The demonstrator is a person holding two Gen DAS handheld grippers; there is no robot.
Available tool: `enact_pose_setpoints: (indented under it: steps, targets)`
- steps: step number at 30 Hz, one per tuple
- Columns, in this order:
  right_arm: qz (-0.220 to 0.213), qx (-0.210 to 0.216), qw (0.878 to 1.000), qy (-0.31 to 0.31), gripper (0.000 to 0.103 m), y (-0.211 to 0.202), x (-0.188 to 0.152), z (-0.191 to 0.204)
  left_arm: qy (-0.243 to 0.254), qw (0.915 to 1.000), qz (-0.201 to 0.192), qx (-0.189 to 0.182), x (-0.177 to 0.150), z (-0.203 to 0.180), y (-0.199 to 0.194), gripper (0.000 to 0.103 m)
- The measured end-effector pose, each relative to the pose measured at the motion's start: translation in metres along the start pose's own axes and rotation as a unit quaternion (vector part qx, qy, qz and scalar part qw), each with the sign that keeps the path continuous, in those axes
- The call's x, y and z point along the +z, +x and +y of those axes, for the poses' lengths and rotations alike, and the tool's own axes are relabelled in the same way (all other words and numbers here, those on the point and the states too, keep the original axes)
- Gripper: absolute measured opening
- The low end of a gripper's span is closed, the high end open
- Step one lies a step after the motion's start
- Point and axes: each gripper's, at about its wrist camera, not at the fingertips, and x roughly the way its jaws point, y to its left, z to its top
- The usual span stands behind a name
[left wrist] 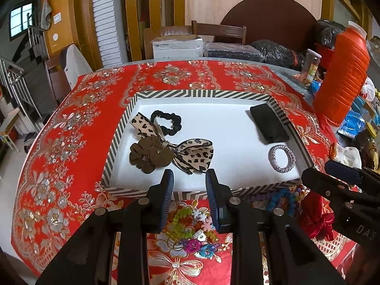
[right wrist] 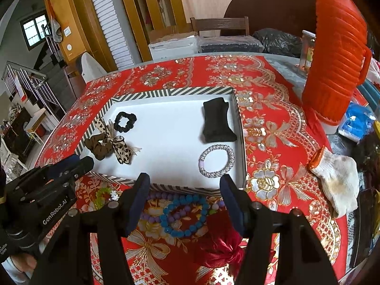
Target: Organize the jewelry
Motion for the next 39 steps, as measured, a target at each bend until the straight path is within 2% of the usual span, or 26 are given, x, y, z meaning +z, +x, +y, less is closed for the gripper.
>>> enact_pose_setpoints:
  steps: [10, 13, 16, 22, 26, 31, 39]
  targets:
    - [0.006, 0.001, 1.0, 0.001, 0.064, 0.003, -0.001, -0.002, -0.002, 1.0, 0.008, -0.001, -0.003, 0.005, 0.004, 0.019]
    - [0.008, 0.002, 1.0, 0.003, 0.064, 0.003, -0.003, -0.007, -0.012, 0.9996, 0.021, -0.018, 0.0, 0.015, 0.004, 0.019]
    - [0.003, 0.0, 1.0, 0.01, 0.064, 0.0, -0.004, -0.018, -0.04, 0.9972, 0.039, -0.05, 0.003, 0.038, 0.004, 0.019]
    - [-0.001, 0.02, 1.0, 0.014, 0.064, -0.003, -0.017, -0.036, -0.072, 0.9932, 0.061, -0.069, -0.005, 0.072, 0.003, 0.019]
    - [0.009, 0.04, 0.999, -0.008, 0.052, -0.002, -0.03, -0.036, -0.086, 0.9874, 0.089, -0.099, -0.017, 0.078, 0.011, 0.022]
    - [0.028, 0.068, 0.997, -0.029, 0.043, 0.003, -0.042, -0.027, -0.067, 0.9855, 0.105, -0.115, -0.025, 0.065, 0.023, 0.023]
    - [0.04, 0.075, 0.995, -0.044, 0.042, 0.016, -0.043, -0.02, -0.024, 0.9862, 0.121, -0.11, -0.027, 0.047, 0.039, 0.023]
